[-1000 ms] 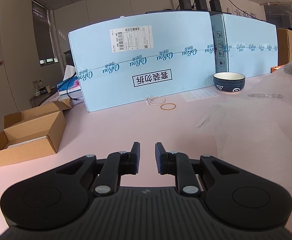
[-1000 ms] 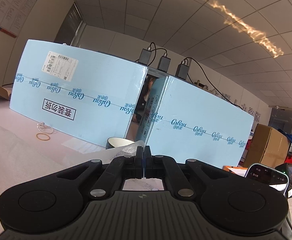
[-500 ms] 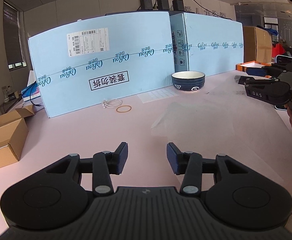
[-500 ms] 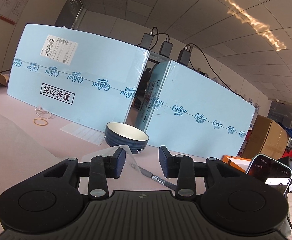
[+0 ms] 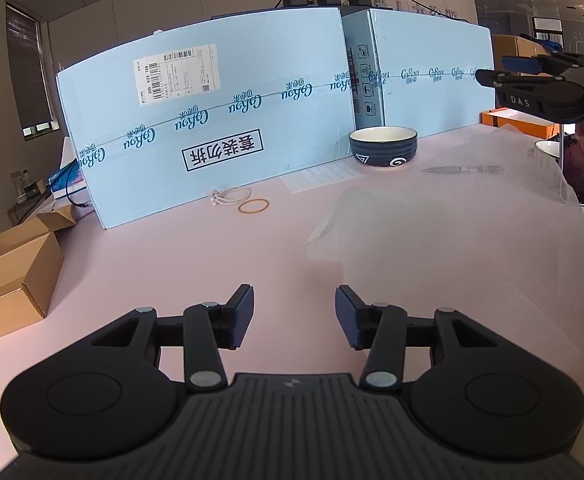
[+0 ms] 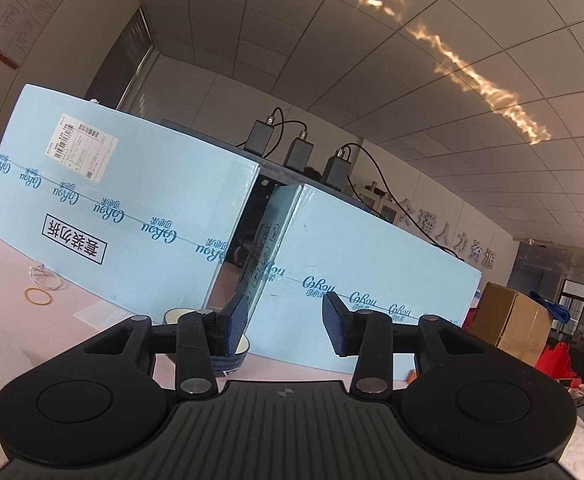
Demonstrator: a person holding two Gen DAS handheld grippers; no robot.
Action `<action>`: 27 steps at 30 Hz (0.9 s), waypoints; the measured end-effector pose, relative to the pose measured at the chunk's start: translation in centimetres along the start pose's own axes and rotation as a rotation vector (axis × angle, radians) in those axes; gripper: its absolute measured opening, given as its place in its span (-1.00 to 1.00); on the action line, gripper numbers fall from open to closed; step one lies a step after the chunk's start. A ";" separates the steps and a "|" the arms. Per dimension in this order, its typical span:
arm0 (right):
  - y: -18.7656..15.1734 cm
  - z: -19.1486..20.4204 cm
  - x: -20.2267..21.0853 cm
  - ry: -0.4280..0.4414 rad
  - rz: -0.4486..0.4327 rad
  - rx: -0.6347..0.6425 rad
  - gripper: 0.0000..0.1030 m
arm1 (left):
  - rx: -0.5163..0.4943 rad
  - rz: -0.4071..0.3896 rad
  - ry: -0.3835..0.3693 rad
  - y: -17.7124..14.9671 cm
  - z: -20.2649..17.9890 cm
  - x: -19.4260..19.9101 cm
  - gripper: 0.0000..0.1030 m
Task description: Fold shopping bag
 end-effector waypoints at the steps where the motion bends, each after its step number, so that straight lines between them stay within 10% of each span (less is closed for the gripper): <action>1: 0.2 -0.5 0.0 -0.009 -0.004 -0.005 -0.25 | 0.000 -0.002 0.000 0.0 0.0 0.1 -0.17; 4: 0.8 -1.9 1.3 -0.026 -0.041 -0.032 -0.25 | 0.003 -0.003 0.001 -0.1 0.1 0.2 -0.14; 11: 1.3 -4.1 7.5 0.228 -0.112 -0.178 -0.29 | 0.009 -0.005 -0.023 0.4 -0.1 -0.5 -0.14; 14: 0.8 -3.7 9.7 0.320 -0.107 -0.189 -0.62 | 0.017 -0.031 -0.058 0.9 -0.6 -0.3 -0.14; 20: -4.5 2.6 9.4 0.521 0.139 -0.189 -0.75 | 0.005 -0.052 -0.130 1.5 -2.4 -0.8 -0.16; 27: -8.4 7.7 7.0 0.481 0.284 -0.143 -0.75 | 0.046 -0.011 -0.179 1.5 -3.3 -2.5 -0.16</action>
Point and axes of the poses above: each gripper's, at about its wrist camera, not at the fingertips, and x roughly against the way its jaws point, z to its left, y to its top, the point moved 5 cm from there along -x, roughly the way its jaws point, and after that the axes turned 13 degrees about x, right-handed, at the moved point
